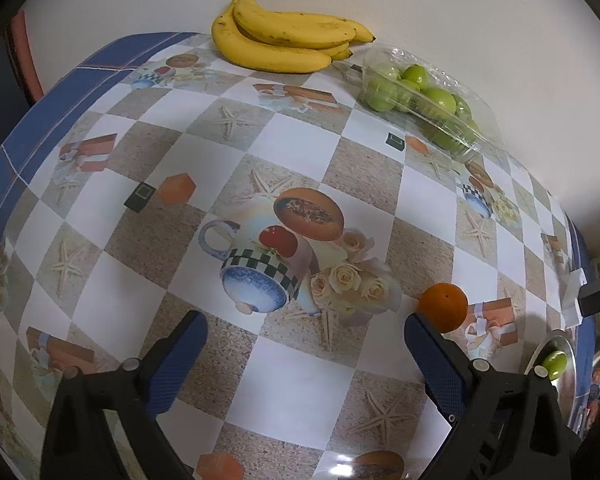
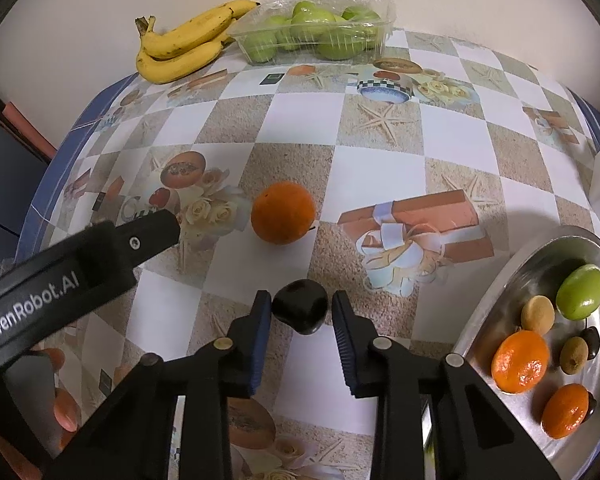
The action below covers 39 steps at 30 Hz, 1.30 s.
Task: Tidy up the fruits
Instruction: 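Close the right tool on the dark plum while the left tool closes on the orange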
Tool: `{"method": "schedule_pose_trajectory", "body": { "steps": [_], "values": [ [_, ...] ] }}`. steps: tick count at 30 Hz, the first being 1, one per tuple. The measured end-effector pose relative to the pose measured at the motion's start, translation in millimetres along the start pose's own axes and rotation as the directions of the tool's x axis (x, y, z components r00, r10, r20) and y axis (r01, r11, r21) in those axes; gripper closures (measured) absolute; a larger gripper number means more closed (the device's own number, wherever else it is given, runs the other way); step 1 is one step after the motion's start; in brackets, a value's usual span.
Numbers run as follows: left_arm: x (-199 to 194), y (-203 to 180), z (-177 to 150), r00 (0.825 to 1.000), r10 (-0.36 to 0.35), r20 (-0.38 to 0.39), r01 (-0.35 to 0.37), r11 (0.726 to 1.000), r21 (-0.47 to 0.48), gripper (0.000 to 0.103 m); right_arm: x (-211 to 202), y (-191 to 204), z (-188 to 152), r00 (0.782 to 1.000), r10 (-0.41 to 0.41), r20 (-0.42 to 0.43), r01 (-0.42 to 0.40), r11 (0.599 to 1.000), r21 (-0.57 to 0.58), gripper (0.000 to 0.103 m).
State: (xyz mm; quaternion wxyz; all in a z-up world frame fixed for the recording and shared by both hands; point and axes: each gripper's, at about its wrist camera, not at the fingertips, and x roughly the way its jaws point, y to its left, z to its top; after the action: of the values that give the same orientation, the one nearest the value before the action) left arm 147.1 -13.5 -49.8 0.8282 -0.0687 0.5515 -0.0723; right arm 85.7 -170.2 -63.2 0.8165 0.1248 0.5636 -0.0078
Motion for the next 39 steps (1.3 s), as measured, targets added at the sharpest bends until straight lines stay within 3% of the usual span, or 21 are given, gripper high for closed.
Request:
{"method": "schedule_pose_trajectory", "body": {
  "steps": [9,13,21,23,31,39],
  "values": [
    [1,-4,0,0.999,-0.043,-0.006,0.043,0.999,-0.009,0.008,-11,-4,4,0.999,0.019,0.028,-0.019,1.0,0.019,0.074],
    [2,-15,-1,0.996,-0.089,-0.009,0.089,0.996,0.012,0.012,-25,-16,9,0.996,-0.04,0.079,0.037,0.998,0.041,0.074],
    [13,-52,0,0.985,-0.173,-0.013,0.173,0.98,0.093,0.035,-39,-55,15,0.992,-0.052,0.115,0.036,0.989,0.144,0.074],
    [16,-59,0,0.983,-0.18,-0.017,0.181,0.978,0.108,0.045,-41,-61,16,0.991,-0.05,0.121,0.03,0.987,0.16,0.074],
    [23,-76,3,0.976,-0.215,-0.02,0.216,0.966,0.141,0.052,-39,-70,18,0.992,-0.038,0.124,0.016,0.984,0.178,0.074],
    [28,-83,0,0.979,-0.203,-0.026,0.204,0.965,0.163,0.064,-40,-75,18,0.992,-0.037,0.122,0.013,0.981,0.194,0.074]
  ]
}}
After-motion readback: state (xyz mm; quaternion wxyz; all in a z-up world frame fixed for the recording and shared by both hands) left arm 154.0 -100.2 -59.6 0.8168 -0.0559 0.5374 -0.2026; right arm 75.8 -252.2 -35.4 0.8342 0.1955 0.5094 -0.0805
